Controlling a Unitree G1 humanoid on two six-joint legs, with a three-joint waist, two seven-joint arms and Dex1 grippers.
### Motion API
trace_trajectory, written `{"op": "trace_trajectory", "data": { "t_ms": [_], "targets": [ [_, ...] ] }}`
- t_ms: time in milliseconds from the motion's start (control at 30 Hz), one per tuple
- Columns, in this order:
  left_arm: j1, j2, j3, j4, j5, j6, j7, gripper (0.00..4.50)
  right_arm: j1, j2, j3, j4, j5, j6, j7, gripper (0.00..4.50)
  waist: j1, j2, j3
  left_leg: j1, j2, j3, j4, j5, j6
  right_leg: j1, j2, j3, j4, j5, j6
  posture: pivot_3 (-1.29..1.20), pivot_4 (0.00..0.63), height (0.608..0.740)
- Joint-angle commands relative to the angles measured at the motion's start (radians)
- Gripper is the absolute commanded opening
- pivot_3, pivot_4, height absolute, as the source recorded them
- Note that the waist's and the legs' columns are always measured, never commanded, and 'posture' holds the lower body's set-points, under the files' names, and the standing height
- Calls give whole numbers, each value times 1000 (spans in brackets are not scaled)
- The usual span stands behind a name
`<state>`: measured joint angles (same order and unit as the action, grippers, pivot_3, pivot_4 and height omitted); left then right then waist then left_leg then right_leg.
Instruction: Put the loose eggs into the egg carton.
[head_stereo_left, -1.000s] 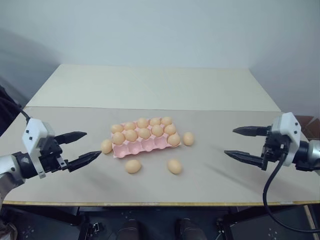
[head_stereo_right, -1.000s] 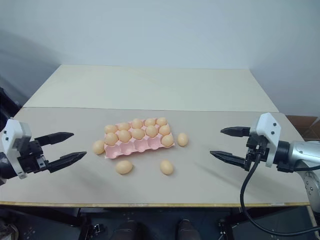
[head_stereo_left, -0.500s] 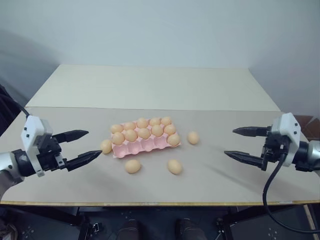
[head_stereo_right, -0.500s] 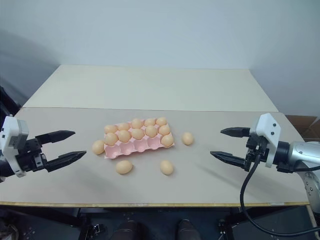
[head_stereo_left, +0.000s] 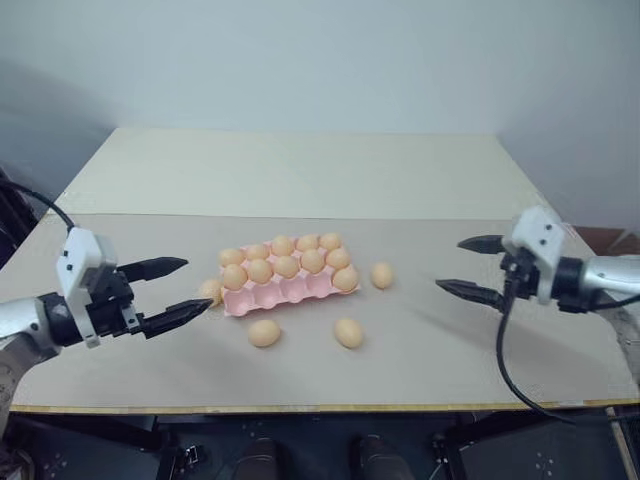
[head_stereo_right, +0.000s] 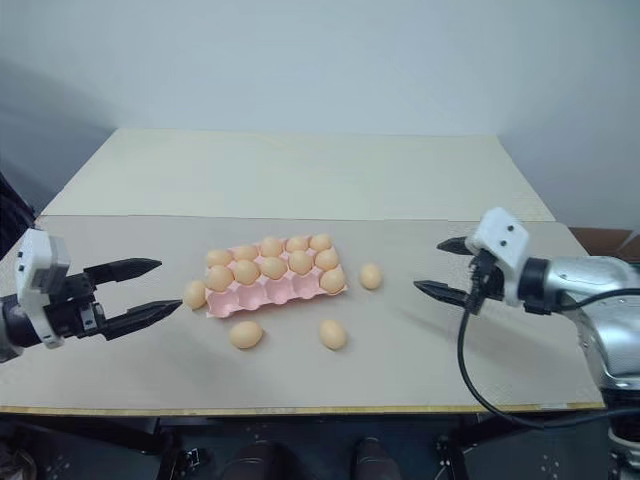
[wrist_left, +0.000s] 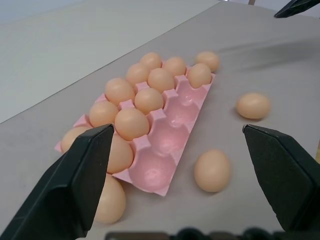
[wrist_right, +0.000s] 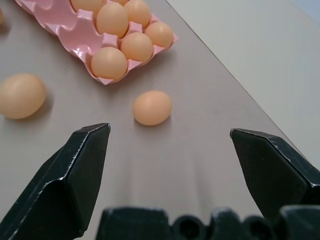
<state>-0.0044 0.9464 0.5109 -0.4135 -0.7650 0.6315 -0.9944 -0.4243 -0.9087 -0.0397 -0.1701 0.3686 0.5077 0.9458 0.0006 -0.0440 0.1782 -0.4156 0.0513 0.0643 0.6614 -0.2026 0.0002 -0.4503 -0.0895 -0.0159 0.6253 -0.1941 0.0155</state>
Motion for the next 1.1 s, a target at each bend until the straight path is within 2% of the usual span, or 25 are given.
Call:
{"op": "trace_trajectory", "data": {
  "t_ms": [33, 300, 533, 633, 800, 967, 1100],
  "targets": [
    [-31, -1, -13, 5, 3, -23, -1, 4491, -102, 85, 126, 114, -117, 4, -65, 4500, -2, 0, 0, 0, 0, 0, 0, 0, 0, 0, 0, 0, 0, 0, 0, 0, 150, 740],
    [-49, -2, -28, 19, 11, -33, -8, 4491, -237, 265, 260, 365, -256, -87, -96, 4500, -12, 0, 0, -7, -1, 0, 0, 0, 0, -6, 0, 1, 0, 5, 4, 0, 150, 740],
    [-35, 3, -14, 11, 9, -32, -10, 4491, -283, 362, 270, 505, -316, -144, -120, 4500, -14, 0, 0, -7, -1, 0, 0, 0, 0, -6, 1, 0, 1, 5, 5, 0, 150, 740],
    [-31, 7, -7, 9, 11, -32, -11, 4500, -286, 376, 251, 519, -325, -151, -134, 3910, -15, 0, 0, -6, -1, 0, 0, 1, 0, -6, 1, 1, 2, 5, 5, 0, 150, 740],
    [-23, 7, 0, 10, 13, -34, -12, 4500, -248, 351, 194, 424, -292, -136, -123, 2261, -15, 0, 0, -6, 0, 0, 0, 1, 0, -6, 1, 1, 3, 5, 5, 0, 150, 740],
    [-30, 7, -6, 23, 20, -41, -14, 4500, -198, 303, 158, 227, -266, -88, -97, 2261, -13, 0, 0, -6, 0, 0, 0, 1, 0, -6, 1, 0, 2, 5, 5, 0, 150, 740],
    [-51, 9, -23, 47, 32, -51, -20, 4500, -228, 350, 209, 73, -243, 8, -96, 2261, -20, 0, 0, -5, 0, 0, 0, 1, 0, -6, 2, 1, 3, 5, 5, 0, 150, 740]
  ]
}}
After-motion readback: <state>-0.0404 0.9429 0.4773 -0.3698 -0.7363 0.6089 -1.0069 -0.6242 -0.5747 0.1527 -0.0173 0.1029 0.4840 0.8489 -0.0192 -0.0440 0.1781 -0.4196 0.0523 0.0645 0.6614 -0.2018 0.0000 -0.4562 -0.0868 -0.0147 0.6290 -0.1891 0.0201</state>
